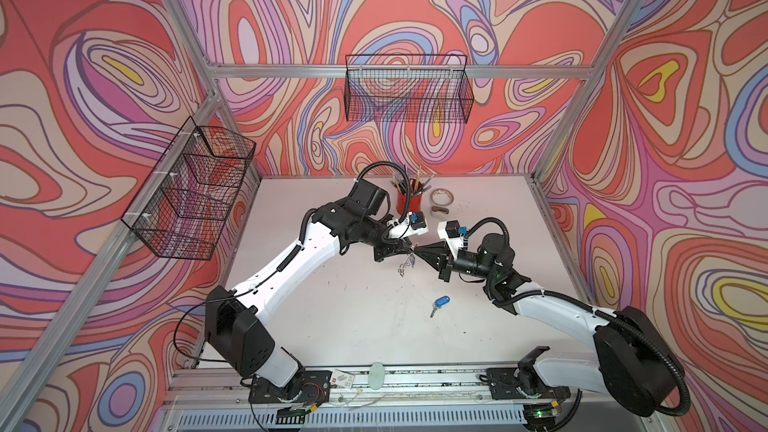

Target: Put the keys on the keyring

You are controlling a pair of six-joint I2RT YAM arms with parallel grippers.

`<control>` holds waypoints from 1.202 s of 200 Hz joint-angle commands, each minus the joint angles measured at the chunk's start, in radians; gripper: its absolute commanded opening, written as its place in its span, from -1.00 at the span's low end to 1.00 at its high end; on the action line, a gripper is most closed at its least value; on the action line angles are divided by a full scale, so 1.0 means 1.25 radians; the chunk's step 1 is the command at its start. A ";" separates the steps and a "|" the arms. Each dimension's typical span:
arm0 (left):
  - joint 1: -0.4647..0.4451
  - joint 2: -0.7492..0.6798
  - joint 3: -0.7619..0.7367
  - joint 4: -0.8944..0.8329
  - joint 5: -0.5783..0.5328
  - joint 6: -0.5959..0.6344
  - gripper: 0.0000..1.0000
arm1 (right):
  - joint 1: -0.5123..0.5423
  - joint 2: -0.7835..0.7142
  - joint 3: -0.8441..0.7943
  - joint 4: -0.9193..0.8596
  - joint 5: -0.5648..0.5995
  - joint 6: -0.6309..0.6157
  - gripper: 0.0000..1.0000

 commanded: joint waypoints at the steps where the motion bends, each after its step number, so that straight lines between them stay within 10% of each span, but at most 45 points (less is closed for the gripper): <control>1: -0.007 0.020 0.025 -0.041 -0.001 0.021 -0.56 | 0.006 -0.009 -0.001 0.012 0.005 -0.016 -1.00; 74: -0.010 0.033 0.038 -0.028 -0.022 -0.010 -1.00 | 0.006 -0.009 0.004 -0.006 0.022 -0.015 -1.00; 91: -0.006 0.005 0.013 0.016 -0.027 -0.056 -1.00 | 0.006 -0.027 0.007 -0.042 0.087 -0.012 -0.67; 148: 0.000 -0.141 -0.187 0.282 0.003 -0.214 -1.00 | 0.003 -0.110 -0.010 -0.071 0.223 0.029 -0.32; 240: -0.002 -0.262 -0.480 0.808 -0.029 -0.529 -1.00 | 0.005 -0.067 -0.015 -0.044 0.085 0.055 -0.20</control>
